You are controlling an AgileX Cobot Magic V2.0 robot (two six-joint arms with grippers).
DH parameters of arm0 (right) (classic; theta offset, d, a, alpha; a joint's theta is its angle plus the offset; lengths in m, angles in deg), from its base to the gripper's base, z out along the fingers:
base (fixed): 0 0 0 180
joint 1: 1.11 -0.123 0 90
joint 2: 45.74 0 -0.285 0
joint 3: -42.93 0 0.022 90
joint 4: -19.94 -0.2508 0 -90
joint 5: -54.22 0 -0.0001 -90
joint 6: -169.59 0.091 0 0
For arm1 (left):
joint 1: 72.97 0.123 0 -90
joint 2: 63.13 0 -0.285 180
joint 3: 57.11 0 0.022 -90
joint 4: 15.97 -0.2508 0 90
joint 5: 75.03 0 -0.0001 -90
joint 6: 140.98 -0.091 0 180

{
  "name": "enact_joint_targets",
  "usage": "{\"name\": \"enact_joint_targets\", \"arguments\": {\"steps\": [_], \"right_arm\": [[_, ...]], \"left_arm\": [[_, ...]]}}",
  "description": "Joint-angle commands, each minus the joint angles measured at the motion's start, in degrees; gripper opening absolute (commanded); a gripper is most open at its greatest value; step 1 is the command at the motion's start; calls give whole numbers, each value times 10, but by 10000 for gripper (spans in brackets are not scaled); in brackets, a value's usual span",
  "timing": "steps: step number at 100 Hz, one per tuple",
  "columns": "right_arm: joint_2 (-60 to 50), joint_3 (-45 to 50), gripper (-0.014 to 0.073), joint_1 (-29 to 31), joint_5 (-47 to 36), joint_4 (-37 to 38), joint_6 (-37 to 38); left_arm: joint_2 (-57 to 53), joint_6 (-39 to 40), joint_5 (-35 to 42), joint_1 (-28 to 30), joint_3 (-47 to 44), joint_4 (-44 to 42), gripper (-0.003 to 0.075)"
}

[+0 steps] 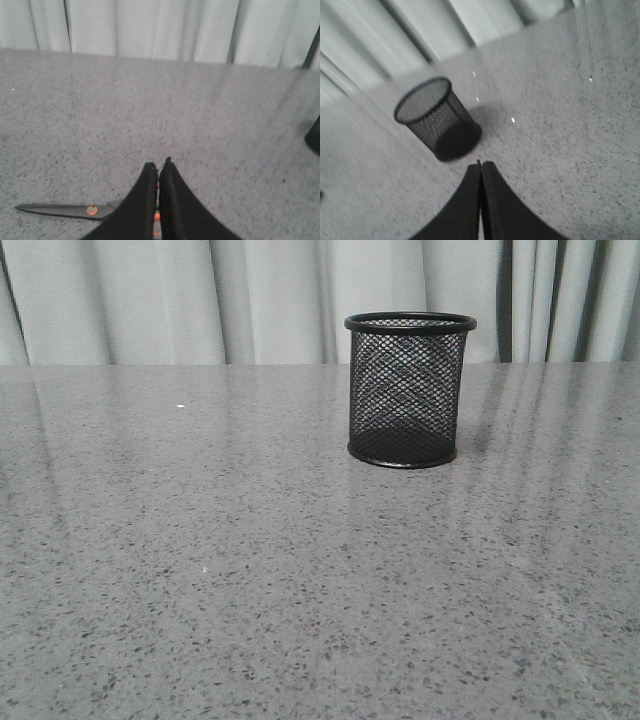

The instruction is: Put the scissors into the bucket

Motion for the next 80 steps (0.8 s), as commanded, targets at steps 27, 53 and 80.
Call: {"name": "enact_joint_targets", "arguments": {"steps": [27, 53, 80], "right_arm": [[217, -200, -43, 3, 133, 66, -42], [249, -227, 206, 3, 166, 40, -83], [251, -228, 490, 3, 168, 40, -83]], "left_arm": [[195, -64, -147, 2, 169, -7, -21], [249, -112, -186, 2, 186, 8, 20], [286, -173, -208, 2, 208, 28, 405]]}}
